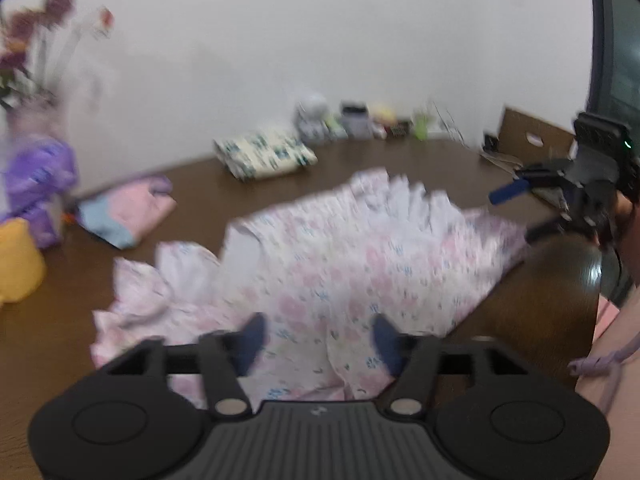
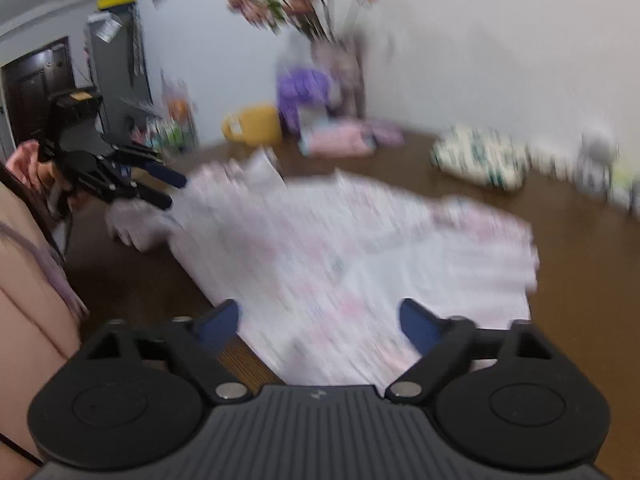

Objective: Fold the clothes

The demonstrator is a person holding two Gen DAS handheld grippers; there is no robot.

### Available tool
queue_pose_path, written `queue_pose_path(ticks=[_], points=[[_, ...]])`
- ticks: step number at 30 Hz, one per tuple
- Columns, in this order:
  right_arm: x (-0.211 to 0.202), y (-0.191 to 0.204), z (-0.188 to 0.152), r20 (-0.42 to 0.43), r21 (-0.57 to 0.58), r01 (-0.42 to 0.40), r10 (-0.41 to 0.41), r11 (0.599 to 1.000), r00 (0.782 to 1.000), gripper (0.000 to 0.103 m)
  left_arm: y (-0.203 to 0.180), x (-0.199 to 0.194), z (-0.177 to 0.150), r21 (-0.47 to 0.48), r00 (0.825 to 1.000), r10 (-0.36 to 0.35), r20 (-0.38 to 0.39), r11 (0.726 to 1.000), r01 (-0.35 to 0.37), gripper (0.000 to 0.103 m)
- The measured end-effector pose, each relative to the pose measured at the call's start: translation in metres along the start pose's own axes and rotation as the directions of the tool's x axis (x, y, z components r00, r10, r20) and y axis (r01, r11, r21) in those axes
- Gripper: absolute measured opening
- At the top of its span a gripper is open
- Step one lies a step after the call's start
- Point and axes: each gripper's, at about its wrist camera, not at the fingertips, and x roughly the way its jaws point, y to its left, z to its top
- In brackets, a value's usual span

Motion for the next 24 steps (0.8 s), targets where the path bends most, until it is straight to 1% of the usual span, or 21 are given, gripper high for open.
queue_pose_path(ticks=[1, 2, 3, 5, 7, 10, 13, 15, 16, 17, 18, 20, 21, 23, 24], points=[[-0.001, 0.013, 0.006, 0.024, -0.021, 0.001, 0.000, 1.000, 1.000, 0.098, -0.002, -0.009, -0.002, 0.008, 0.999, 0.037, 0.006, 0.999, -0.037, 0.087], [0.002, 0.026, 0.012, 0.024, -0.040, -0.005, 0.006, 0.999, 1.000, 0.103, -0.005, -0.018, -0.005, 0.017, 0.997, 0.076, 0.010, 0.997, -0.076, 0.094], [0.008, 0.038, 0.016, 0.019, -0.051, -0.015, 0.016, 0.999, 1.000, 0.103, -0.008, -0.026, -0.008, 0.031, 0.994, 0.109, 0.004, 0.994, -0.109, 0.095], [0.022, 0.059, 0.024, -0.002, -0.069, -0.022, 0.022, 0.997, 1.000, 0.103, -0.014, -0.041, -0.019, 0.056, 0.989, 0.151, -0.004, 0.987, -0.150, 0.098], [0.039, 0.081, 0.028, -0.004, -0.107, -0.023, 0.023, 0.994, 1.000, 0.103, -0.014, -0.054, -0.031, 0.063, 0.988, 0.157, -0.013, 0.986, -0.156, 0.100], [0.065, 0.112, 0.035, -0.016, -0.144, -0.034, 0.032, 0.989, 0.999, 0.103, -0.012, -0.073, -0.050, 0.073, 0.986, 0.167, -0.028, 0.984, -0.165, 0.100], [0.096, 0.136, 0.041, -0.058, -0.208, -0.002, -0.011, 0.978, 0.998, 0.103, 0.000, -0.089, -0.065, 0.081, 0.981, 0.187, -0.045, 0.980, -0.183, 0.100], [0.116, 0.150, 0.043, -0.086, -0.268, 0.029, -0.054, 0.963, 0.995, 0.103, 0.010, -0.099, -0.073, 0.090, 0.977, 0.206, -0.060, 0.976, -0.200, 0.100], [0.123, 0.157, 0.043, -0.099, -0.297, 0.038, -0.071, 0.954, 0.993, 0.102, 0.015, -0.102, -0.077, 0.105, 0.974, 0.216, -0.072, 0.973, -0.208, 0.099], [0.131, 0.163, 0.043, -0.111, -0.325, 0.047, -0.087, 0.944, 0.990, 0.102, 0.020, -0.105, -0.080, 0.120, 0.971, 0.226, -0.084, 0.969, -0.215, 0.097], [0.138, 0.170, 0.044, -0.122, -0.353, 0.055, -0.104, 0.934, 0.987, 0.102, 0.024, -0.104, -0.083, 0.146, 0.970, 0.222, -0.100, 0.967, -0.207, 0.094], [0.150, 0.179, 0.046, -0.142, -0.389, 0.055, -0.119, 0.920, 0.983, 0.100, 0.031, -0.101, -0.088, 0.198, 0.968, 0.214, -0.133, 0.962, -0.185, 0.084], [0.156, 0.184, 0.047, -0.152, -0.407, 0.055, -0.127, 0.912, 0.980, 0.099, 0.035, -0.100, -0.090, 0.224, 0.966, 0.210, -0.150, 0.959, -0.174, 0.081], [0.165, 0.192, 0.049, -0.164, -0.444, 0.056, -0.143, 0.895, 0.976, 0.095, 0.043, -0.097, -0.095, 0.275, 0.962, 0.204, -0.184, 0.950, -0.149, 0.069], [0.169, 0.195, 0.050, -0.172, -0.462, 0.054, -0.149, 0.885, 0.974, 0.094, 0.045, -0.093, -0.097, 0.313, 0.959, 0.206, -0.194, 0.940, -0.138, 0.067]])
